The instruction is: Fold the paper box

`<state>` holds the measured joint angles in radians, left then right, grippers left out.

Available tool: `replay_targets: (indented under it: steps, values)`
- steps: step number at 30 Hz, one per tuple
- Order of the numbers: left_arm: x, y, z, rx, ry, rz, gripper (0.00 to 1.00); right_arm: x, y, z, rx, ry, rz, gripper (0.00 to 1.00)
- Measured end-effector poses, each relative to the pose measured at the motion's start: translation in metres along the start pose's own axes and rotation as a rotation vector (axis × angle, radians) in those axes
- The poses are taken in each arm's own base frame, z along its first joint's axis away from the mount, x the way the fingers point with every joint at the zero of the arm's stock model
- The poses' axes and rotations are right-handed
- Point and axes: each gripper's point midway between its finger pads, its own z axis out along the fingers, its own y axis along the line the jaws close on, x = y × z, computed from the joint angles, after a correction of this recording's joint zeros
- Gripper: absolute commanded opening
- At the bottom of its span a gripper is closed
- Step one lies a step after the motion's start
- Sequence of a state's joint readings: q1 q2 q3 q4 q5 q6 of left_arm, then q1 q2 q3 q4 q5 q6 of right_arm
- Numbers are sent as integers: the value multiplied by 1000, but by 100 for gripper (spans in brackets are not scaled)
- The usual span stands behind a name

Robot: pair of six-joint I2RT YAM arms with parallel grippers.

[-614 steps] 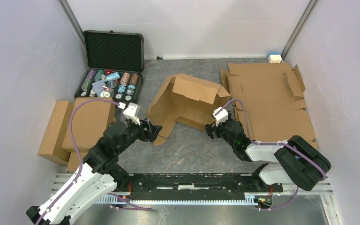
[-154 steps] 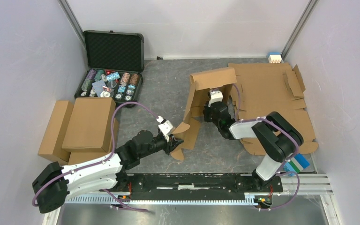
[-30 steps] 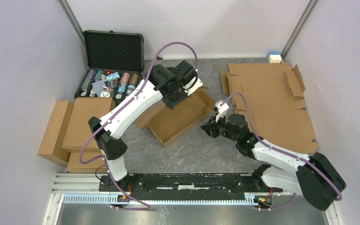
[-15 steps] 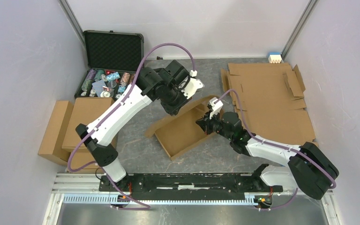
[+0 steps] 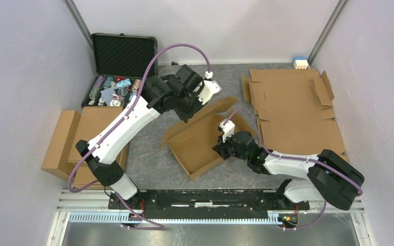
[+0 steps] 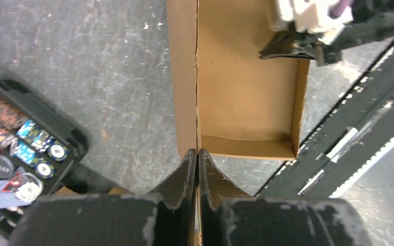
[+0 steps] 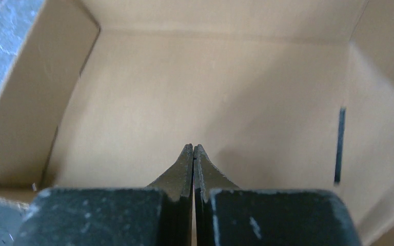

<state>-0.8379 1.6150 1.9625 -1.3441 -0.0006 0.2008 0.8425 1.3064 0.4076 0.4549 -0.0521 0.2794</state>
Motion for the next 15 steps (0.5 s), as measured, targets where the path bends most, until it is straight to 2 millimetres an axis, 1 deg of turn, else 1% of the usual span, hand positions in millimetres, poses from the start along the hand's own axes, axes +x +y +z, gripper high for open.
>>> replay_targets:
  steps: [2,5,7,10,12,15]
  values:
    - [0,11,5,-55,9,19,12,10,2,-2,-2,25,-3,0]
    - [-2,28,15,-142,23,45,12,24,5,-5,-7,61,-11,0]
    - [-6,36,20,-182,25,59,14,26,7,-5,-12,67,-16,0]
    - [-9,43,24,-215,25,74,26,25,8,-6,-11,63,-19,0]
    - [-12,47,24,-240,19,80,29,24,8,-8,-8,61,-20,0]
    - [-16,55,26,-285,8,85,30,24,6,-9,-2,64,-27,0]
